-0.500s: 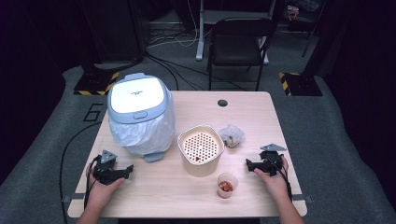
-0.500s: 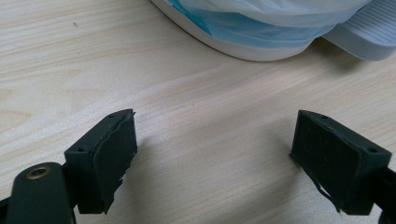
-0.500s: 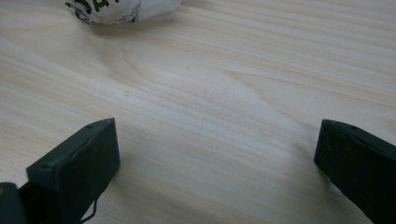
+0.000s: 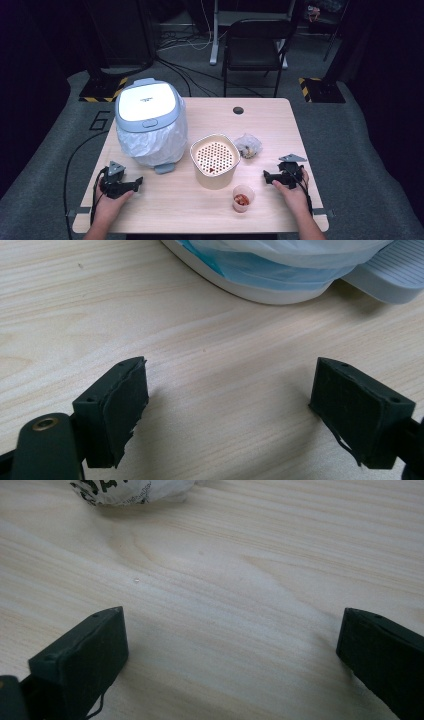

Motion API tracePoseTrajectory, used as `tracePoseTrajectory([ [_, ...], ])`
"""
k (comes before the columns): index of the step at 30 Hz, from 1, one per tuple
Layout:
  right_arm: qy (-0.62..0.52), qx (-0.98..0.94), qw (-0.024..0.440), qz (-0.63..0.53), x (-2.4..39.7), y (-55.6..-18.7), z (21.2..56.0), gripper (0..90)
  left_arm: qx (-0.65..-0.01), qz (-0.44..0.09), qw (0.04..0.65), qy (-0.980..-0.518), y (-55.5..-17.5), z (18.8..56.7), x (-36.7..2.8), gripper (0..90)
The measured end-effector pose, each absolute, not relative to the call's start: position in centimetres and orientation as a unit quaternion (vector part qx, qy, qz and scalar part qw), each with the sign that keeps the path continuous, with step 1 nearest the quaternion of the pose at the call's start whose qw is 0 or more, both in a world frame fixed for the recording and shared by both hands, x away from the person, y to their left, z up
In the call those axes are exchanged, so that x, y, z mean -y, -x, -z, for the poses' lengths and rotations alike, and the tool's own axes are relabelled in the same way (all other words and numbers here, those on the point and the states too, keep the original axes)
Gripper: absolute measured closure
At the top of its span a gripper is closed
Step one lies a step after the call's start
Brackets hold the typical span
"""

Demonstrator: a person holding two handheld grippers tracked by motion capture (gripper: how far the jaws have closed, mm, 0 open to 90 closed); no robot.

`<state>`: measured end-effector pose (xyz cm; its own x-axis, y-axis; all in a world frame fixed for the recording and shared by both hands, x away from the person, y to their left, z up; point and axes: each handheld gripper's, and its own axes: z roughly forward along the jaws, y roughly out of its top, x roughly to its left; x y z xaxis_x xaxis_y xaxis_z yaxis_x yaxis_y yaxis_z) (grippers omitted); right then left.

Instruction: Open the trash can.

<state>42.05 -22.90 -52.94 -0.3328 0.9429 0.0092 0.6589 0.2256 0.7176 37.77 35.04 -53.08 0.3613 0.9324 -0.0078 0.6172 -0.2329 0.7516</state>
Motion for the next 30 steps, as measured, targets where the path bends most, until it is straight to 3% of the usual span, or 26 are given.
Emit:
tracePoseTrajectory([
  [15, -0.533, -0.751, 0.221, -0.320, 22.9, -42.1, 52.9, 0.0, -0.515, -0.229, 0.349, -0.749, -37.5, 53.0, -34.9, 21.5],
  [18, -0.534, -0.751, 0.221, -0.321, 22.9, -42.1, 52.9, 0.0, -0.511, -0.210, 0.357, -0.753, -37.2, 52.5, -34.4, 33.7],
  [30, -0.534, -0.751, 0.221, -0.321, 22.9, -42.1, 52.9, 0.0, -0.467, -0.179, 0.408, -0.764, -35.7, 50.3, -31.9, 43.3],
])
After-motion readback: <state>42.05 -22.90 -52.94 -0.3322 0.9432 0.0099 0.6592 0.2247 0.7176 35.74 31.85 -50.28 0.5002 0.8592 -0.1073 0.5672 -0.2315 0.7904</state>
